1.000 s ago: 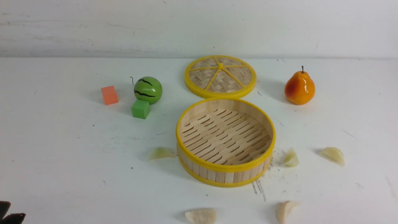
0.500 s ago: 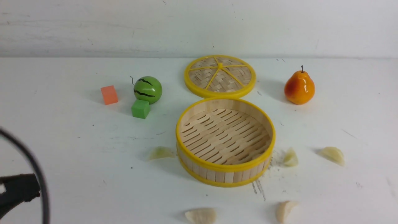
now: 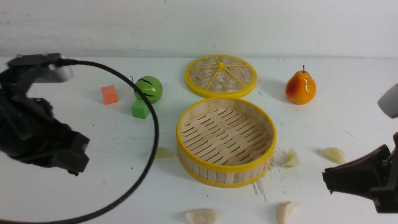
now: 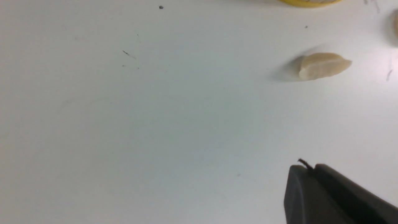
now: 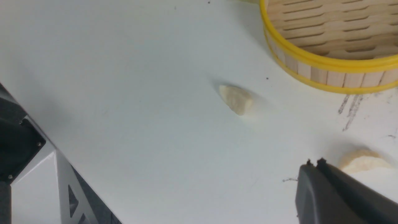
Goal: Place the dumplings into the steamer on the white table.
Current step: 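Reach for and grasp a dumpling on the table with the left gripper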
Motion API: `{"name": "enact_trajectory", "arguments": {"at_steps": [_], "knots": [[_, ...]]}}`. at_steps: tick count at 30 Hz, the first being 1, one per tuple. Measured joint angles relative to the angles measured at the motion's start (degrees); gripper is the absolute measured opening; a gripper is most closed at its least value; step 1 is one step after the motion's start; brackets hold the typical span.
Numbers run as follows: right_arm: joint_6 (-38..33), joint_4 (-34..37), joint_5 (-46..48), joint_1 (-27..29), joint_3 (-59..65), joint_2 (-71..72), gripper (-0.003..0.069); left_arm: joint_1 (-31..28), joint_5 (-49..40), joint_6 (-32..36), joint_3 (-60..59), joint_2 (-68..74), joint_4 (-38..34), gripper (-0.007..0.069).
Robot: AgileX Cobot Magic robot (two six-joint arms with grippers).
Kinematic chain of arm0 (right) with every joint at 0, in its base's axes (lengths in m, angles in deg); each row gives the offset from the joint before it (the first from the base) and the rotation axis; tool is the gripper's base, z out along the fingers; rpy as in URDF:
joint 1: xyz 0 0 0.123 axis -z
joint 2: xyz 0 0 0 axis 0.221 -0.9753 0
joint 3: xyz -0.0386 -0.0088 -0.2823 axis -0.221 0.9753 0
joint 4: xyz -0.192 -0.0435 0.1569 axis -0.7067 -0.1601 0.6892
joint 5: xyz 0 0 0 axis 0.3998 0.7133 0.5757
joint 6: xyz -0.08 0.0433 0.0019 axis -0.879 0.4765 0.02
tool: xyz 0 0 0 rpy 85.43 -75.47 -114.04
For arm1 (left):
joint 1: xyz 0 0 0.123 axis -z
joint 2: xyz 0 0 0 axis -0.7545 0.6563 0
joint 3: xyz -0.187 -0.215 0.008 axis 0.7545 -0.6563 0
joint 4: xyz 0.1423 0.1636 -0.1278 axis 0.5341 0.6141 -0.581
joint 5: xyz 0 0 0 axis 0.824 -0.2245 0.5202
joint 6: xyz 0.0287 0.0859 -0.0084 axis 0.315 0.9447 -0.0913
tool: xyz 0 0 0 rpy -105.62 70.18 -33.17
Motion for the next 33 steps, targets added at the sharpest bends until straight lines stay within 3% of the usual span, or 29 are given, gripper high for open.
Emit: {"name": "enact_trajectory", "arguments": {"at_steps": [2, 7, 11, 13, 17, 24, 29, 31, 33], "knots": [[0.0, -0.1, 0.0, -0.2, 0.0, 0.0, -0.0015, 2.4, 1.5, 2.7, 1.4, 3.4, 1.2, 0.0151], [0.0, -0.8, 0.0, -0.2, -0.1, 0.0, -0.0013, 8.9, 11.0, 7.6, 4.5, 12.1, 5.2, 0.0431], [0.0, -0.8, -0.1, -0.2, -0.1, 0.0, -0.0012, 10.7, 18.0, 0.5, 8.7, 21.2, 10.2, 0.0592], [0.0, -0.8, -0.1, -0.2, -0.1, 0.0, -0.001, 10.7, 18.2, -2.6, 11.3, 25.2, 12.3, 0.061], [0.0, -0.8, -0.1, -0.2, -0.1, 0.0, -0.0006, 10.6, 18.2, -4.4, 17.1, 34.3, 16.1, 0.0584], [-0.2, -0.8, -0.1, -0.2, -0.1, 0.0, -0.0001, 10.6, 19.4, 5.2, 22.4, 44.9, 16.4, 0.0482], [-0.3, -0.9, -0.2, -0.2, 0.3, 0.0, 0.0001, 10.6, 20.9, 6.8, 22.9, 46.8, 16.2, 0.0424], [-0.3, -0.9, -0.3, -0.2, 0.4, 0.0, 0.0002, 10.6, 20.9, 6.8, 23.0, 47.0, 16.1, 0.037], [-0.3, -0.9, -0.4, -0.2, 0.4, 0.0, 0.0006, 10.6, 20.0, 5.9, 23.0, 47.0, 16.1, 0.0251]]}}
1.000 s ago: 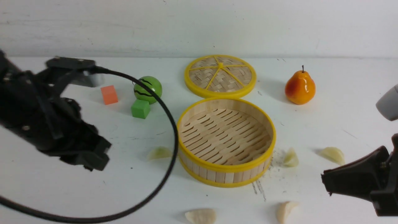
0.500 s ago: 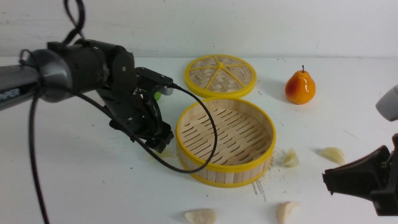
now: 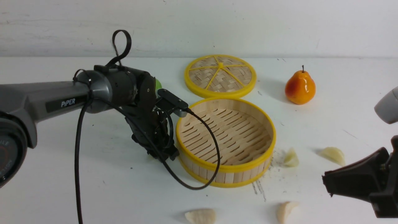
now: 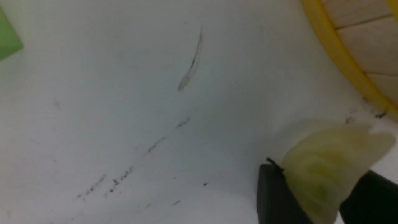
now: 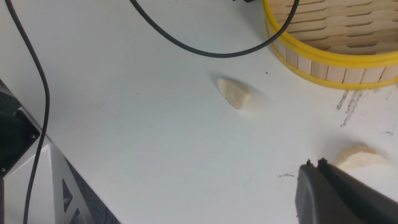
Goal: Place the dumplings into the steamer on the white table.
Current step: 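Reach for and grasp a dumpling on the table with the left gripper, then place the dumpling into the bamboo steamer basket with the left gripper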
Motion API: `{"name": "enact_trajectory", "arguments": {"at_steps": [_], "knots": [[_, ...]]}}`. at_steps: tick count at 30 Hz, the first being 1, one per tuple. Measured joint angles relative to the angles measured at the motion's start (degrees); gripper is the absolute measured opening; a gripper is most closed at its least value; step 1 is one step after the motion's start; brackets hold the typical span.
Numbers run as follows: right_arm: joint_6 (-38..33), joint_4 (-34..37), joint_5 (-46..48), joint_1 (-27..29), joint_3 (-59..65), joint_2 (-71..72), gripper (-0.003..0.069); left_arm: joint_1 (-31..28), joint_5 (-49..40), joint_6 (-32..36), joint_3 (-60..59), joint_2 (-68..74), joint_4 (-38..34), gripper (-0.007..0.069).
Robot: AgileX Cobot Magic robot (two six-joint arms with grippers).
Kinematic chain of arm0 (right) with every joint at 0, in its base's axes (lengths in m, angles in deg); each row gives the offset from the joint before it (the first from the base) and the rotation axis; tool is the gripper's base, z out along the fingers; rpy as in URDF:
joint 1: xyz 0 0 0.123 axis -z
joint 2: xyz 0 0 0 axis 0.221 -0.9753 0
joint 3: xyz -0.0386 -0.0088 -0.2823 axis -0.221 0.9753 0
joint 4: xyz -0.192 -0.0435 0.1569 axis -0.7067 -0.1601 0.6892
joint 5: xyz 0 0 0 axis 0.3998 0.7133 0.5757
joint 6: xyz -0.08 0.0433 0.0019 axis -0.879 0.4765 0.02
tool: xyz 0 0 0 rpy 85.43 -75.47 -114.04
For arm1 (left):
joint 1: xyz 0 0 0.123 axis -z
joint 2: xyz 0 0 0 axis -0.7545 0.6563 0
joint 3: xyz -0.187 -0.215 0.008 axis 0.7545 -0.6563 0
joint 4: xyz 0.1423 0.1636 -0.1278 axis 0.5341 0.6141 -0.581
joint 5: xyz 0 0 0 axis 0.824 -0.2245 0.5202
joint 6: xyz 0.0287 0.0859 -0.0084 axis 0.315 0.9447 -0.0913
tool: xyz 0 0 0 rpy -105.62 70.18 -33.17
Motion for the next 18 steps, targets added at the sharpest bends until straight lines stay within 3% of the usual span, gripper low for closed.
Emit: {"name": "enact_trajectory", "arguments": {"at_steps": [2, 7, 11, 18], "knots": [[0.0, 0.0, -0.3, 0.0, 0.0, 0.0, 0.0007, 0.1, -1.0, -0.7, 0.1, -0.2, 0.2, 0.019], [0.0, -0.1, -0.7, 0.0, 0.0, 0.0, 0.0011, 0.1, -9.7, -5.1, 3.4, -3.0, 0.3, 0.0185], [0.0, -0.1, -0.8, 0.0, 0.0, 0.0, 0.0014, 0.6, -12.9, -11.9, 9.4, -7.5, -4.8, 0.0185], [0.0, -0.5, -0.9, 0.0, 0.0, 3.5, 0.0022, 9.9, -5.7, -22.2, 18.8, -5.8, -8.3, 0.0185]]}}
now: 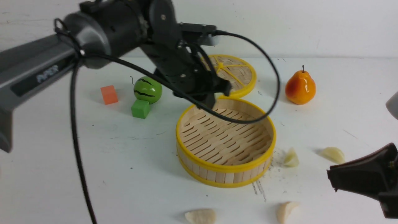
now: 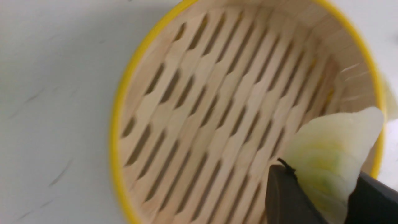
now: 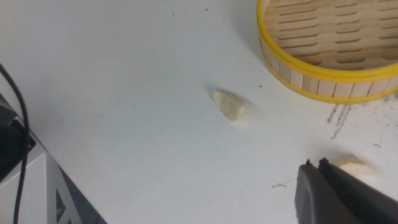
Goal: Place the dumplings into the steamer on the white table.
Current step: 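Place the dumpling into the bamboo steamer basket with the left gripper, then reach for and grasp a dumpling on the table with the left gripper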
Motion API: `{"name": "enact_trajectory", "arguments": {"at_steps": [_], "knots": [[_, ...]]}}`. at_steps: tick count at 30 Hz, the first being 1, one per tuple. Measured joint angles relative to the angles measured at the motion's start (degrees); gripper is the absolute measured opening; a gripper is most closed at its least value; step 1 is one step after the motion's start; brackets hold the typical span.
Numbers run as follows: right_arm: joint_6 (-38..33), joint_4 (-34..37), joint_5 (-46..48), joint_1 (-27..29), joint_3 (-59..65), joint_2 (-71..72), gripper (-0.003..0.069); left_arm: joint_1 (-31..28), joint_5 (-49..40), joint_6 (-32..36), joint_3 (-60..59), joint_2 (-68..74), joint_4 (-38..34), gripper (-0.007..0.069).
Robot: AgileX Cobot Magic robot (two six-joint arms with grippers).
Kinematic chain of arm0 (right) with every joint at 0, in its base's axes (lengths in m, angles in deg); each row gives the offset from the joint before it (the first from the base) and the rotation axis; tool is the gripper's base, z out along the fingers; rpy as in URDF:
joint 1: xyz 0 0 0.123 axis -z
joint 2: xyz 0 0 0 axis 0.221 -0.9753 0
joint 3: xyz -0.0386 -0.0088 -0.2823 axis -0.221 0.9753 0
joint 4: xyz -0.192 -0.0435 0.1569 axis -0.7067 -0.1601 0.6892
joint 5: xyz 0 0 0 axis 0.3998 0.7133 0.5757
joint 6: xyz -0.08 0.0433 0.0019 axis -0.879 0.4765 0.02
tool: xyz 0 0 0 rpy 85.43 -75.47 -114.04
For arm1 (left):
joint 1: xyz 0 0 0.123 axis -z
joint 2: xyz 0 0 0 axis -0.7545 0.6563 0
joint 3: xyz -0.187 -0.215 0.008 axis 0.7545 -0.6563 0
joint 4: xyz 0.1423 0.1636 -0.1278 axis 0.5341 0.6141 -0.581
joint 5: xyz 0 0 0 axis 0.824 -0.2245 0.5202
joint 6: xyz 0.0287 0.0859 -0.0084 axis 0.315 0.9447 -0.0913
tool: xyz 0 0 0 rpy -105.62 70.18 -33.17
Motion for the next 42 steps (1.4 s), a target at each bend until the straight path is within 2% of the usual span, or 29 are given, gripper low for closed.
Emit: {"name": "enact_trajectory", "arguments": {"at_steps": [5, 8, 14, 16, 19, 22, 23, 24, 28, 34, 40, 42], "knots": [[0.0, -2.6, 1.8, 0.0, 0.0, 5.3, 0.0022, 4.7, 8.6, -8.6, 4.3, 7.8, 3.0, 0.0185], [0.4, -4.3, 3.1, 0.0, 0.0, 8.6, 0.0022, 5.1, 10.5, -12.8, 7.4, 13.0, 3.8, 0.0185], [1.8, -6.9, 3.4, 0.0, 0.0, 11.3, 0.0024, 5.0, 11.0, -15.2, 11.4, 20.4, 5.1, 0.02], [2.0, -7.6, 3.4, 0.0, 0.0, 11.3, 0.0027, 5.0, 10.9, -15.2, 11.4, 21.1, 5.3, 0.0247], [2.7, -7.9, 3.2, 0.0, 0.0, 11.3, 0.0031, 5.0, 9.2, -15.2, 12.8, 21.1, 5.5, 0.0381], [2.8, -7.9, 2.8, 0.0, 0.0, 11.3, 0.0034, 5.0, 2.6, -15.2, 16.2, 20.5, 5.7, 0.051], [2.8, -7.9, 2.8, 0.0, 0.0, 11.3, 0.0034, 5.0, 1.9, -15.2, 16.5, 20.5, 5.7, 0.0517], [2.8, -8.0, 2.7, 0.0, 0.0, 11.3, 0.0036, 5.0, -2.9, -15.1, 18.8, 19.6, 5.8, 0.0559], [2.8, -8.0, 2.5, 0.0, 0.0, 11.3, 0.0041, 5.0, -16.1, -10.0, 25.7, 16.0, 6.1, 0.0601], [2.8, -8.4, 2.4, 0.0, 0.0, 11.3, 0.0044, 5.0, -20.1, -4.7, 26.7, 7.9, 4.8, 0.0553], [2.8, -8.5, 3.6, 0.0, 0.0, 11.3, 0.0053, 5.0, -20.1, 2.7, 12.3, -3.7, 1.9, 0.0516], [2.8, -8.5, 4.0, 0.0, 0.0, 11.3, 0.0059, 5.0, -20.1, 10.4, 0.9, -9.4, 1.4, 0.0512]]}}
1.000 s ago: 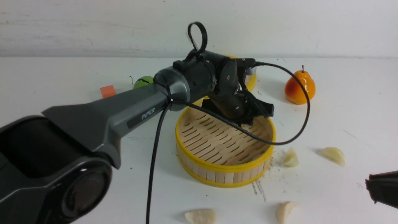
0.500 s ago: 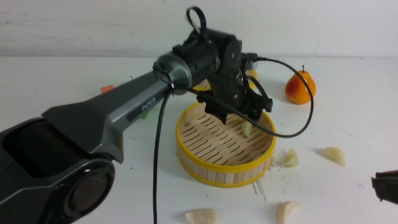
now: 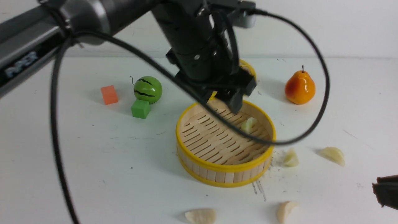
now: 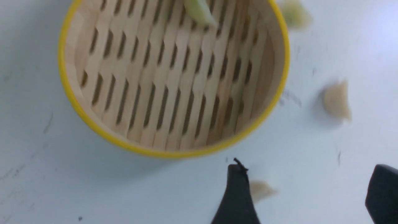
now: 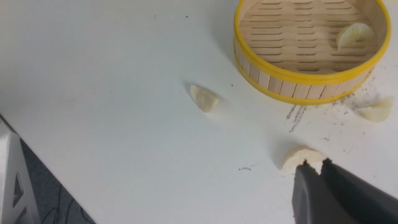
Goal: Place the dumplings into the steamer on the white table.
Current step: 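Reach for and grasp a dumpling on the table with the left gripper, then place the dumpling into the bamboo steamer basket with the left gripper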
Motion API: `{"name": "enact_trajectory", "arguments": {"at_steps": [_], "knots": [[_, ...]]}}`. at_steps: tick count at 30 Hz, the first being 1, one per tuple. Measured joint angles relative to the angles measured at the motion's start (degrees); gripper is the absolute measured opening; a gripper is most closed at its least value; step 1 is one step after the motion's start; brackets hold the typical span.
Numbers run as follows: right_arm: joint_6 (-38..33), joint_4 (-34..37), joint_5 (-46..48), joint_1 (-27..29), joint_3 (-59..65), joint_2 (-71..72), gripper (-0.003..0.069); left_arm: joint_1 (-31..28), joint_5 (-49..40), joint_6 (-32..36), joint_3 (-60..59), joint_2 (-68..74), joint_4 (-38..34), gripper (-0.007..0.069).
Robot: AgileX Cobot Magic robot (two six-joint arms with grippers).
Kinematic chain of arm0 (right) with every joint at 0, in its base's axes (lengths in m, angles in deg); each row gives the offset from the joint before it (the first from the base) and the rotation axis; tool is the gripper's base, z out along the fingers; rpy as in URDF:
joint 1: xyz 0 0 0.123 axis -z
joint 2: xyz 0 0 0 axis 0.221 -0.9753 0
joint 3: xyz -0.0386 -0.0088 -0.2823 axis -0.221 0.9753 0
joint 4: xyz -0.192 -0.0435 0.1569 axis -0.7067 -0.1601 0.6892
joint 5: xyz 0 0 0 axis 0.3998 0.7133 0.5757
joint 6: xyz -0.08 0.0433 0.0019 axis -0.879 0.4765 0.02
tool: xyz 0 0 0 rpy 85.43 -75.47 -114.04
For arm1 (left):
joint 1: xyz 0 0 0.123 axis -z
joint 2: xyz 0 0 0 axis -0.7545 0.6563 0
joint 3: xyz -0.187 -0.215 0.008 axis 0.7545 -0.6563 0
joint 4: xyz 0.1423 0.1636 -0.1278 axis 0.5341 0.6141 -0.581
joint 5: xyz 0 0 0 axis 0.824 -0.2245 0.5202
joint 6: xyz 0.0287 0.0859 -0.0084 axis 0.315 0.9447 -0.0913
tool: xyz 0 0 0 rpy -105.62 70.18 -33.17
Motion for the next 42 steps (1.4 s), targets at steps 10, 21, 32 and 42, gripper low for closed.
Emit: {"name": "enact_trajectory", "arguments": {"at_steps": [10, 21, 32, 42], "knots": [[0.0, -0.1, -1.3, 0.0, 0.0, 0.0, 0.0069, 0.0, 5.3, 29.8, -27.7, -1.3, -4.8, 0.0474], [0.0, -0.1, -0.9, 0.0, 0.0, 0.0, 0.0077, 0.0, 16.2, 32.9, -28.8, 7.3, -9.4, 0.044], [0.0, -0.1, -0.7, 0.0, 0.0, 0.0, 0.0078, 0.0, 14.8, 29.8, -28.7, 10.5, -10.4, 0.0211], [0.0, -0.2, -1.1, 0.0, 0.0, 0.0, 0.0086, 0.0, 5.3, 12.9, -15.0, 3.8, -9.9, 0.0216]]}}
